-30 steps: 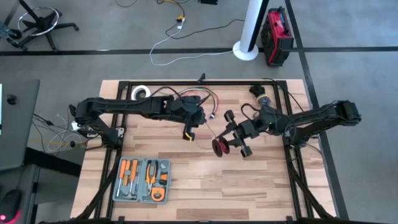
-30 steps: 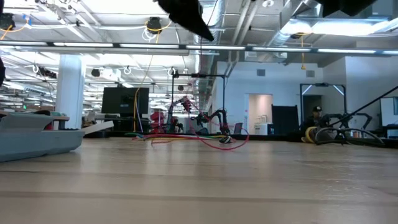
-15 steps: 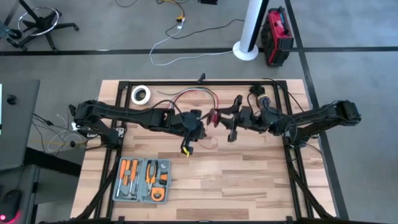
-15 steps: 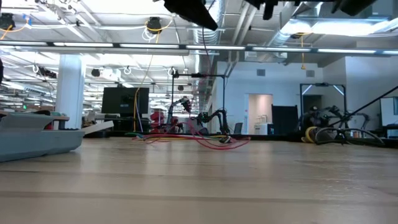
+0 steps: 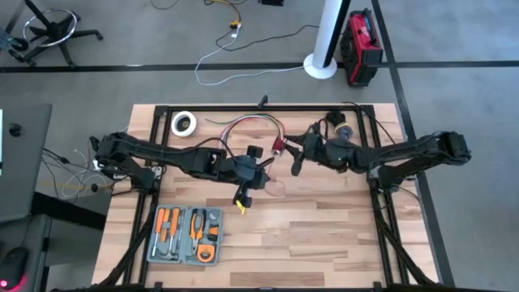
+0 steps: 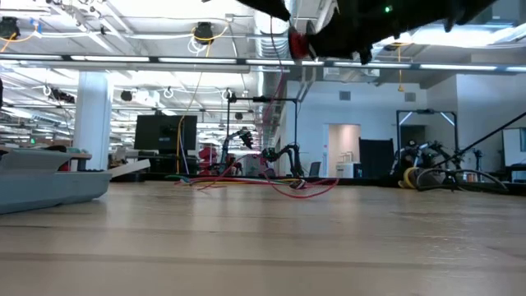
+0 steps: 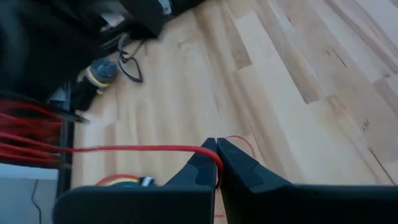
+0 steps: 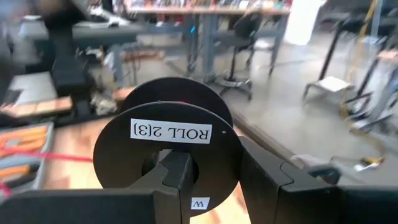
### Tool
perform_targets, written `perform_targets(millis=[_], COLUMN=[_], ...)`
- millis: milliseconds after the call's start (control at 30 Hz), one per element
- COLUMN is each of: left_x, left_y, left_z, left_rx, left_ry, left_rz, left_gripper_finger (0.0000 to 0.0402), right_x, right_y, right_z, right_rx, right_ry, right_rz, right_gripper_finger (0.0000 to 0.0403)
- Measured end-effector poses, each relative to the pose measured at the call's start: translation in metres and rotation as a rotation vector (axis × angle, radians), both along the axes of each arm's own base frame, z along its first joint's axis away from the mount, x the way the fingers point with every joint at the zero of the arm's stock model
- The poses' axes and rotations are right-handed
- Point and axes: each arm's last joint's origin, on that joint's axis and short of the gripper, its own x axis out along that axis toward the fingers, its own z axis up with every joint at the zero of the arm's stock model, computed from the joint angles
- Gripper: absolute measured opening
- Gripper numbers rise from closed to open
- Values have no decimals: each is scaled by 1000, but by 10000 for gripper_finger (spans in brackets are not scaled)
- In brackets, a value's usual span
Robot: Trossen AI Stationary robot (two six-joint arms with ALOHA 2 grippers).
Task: Coil cords
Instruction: Coil the red wire on the black spool
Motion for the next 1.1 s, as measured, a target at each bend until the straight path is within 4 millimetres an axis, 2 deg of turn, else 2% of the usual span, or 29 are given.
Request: perform_targets(millis=[267, 600, 833, 1100], left_x=[0, 2, 3, 4], left_y=[4, 33, 51, 60], left_z=[24, 35, 34, 31], left_rx=[109, 191, 156, 95], left_ry=[-37, -53, -46, -53], left_rz=[0, 87, 86, 105], left_gripper_finger=[0, 0, 0, 0], right_x=[0, 1, 3, 3], right_y=[-8, 5, 21, 30], right_z=[-10, -10, 2, 18], right_rx=[102, 151, 106, -5], right_ry=[83, 85, -22, -177], right_rz=[191, 577, 778, 823], right_gripper_finger=[108, 108, 108, 108])
